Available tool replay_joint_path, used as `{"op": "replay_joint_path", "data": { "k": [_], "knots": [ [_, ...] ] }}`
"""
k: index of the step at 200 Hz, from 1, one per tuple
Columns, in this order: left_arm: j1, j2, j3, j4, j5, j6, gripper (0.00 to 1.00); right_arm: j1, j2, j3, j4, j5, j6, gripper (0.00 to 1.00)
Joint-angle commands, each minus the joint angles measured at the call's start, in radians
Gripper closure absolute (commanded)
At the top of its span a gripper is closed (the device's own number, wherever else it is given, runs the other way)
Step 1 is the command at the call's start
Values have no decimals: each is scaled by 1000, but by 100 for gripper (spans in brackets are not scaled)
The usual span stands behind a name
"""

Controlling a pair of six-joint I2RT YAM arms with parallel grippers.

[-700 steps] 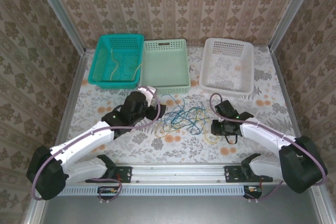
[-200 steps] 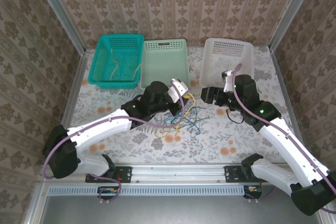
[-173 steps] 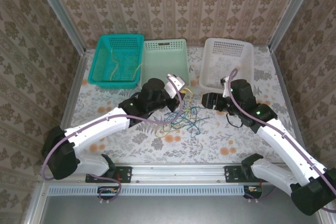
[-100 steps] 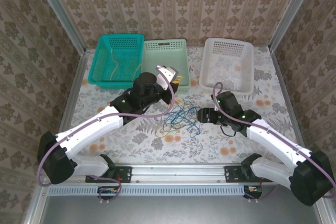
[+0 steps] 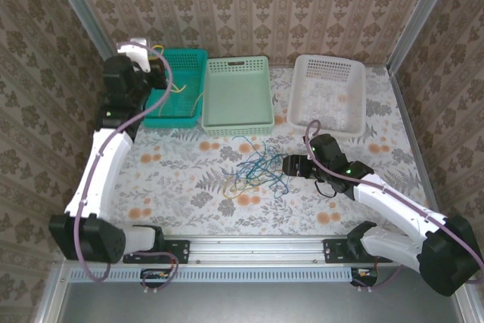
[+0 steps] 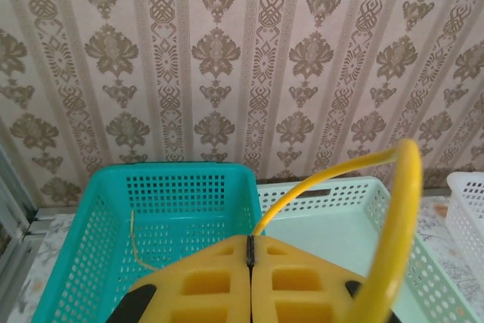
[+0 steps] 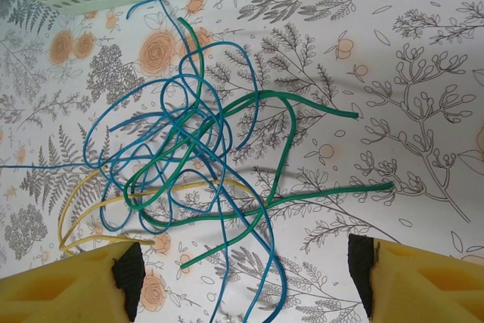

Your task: Untangle the cables

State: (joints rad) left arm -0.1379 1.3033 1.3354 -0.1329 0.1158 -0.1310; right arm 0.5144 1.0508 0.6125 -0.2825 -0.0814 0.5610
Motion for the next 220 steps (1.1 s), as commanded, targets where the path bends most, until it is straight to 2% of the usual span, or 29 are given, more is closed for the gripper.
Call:
{"op": "replay_joint_path", "data": {
  "k": [1, 31, 74, 97, 102, 109, 113, 119, 128, 129, 130, 131, 133, 169, 220],
  "knots": [
    [50, 124, 51, -30, 146, -2, 100, 6, -26, 8, 26, 43, 10, 25],
    [88, 279, 106, -3, 125, 27, 100, 6, -15, 16, 26, 40, 1, 24],
    [94, 475, 250, -76, -26, 60, 100, 6, -20, 12, 18, 34, -16, 23],
    [93, 556, 309, -104, -11, 40, 100, 4, -24, 13, 7, 41, -16, 22],
    [92, 574, 329, -123, -13, 32, 95, 5, -24, 14, 4, 41, -16, 22],
    [92, 595, 358, -167, -21, 21, 82, 4, -25, 16, 1, 42, -16, 22],
    [92, 608, 374, -191, -30, 12, 69, 4, -25, 17, -3, 43, -16, 22],
    [92, 625, 398, -229, -50, -4, 44, 4, -27, 19, -7, 43, -17, 22],
    [92, 640, 422, -277, -80, -32, 27, 5, -29, 23, -16, 44, -20, 22],
    [92, 641, 423, -281, -83, -35, 23, 4, -30, 24, -16, 44, -20, 22],
    [92, 641, 424, -283, -85, -39, 12, 4, -30, 24, -16, 44, -21, 22],
    [93, 642, 424, -287, -87, -41, 6, 5, -31, 24, -18, 44, -22, 22],
    [92, 641, 424, -291, -89, -47, 2, 4, -32, 24, -20, 45, -24, 22],
    [55, 496, 266, -209, -150, -67, 0, 4, -51, 33, -51, 54, -48, 21],
    [-127, 160, -22, -91, -261, 4, 0, 31, -41, 55, -114, 45, -80, 25]
  ]
}}
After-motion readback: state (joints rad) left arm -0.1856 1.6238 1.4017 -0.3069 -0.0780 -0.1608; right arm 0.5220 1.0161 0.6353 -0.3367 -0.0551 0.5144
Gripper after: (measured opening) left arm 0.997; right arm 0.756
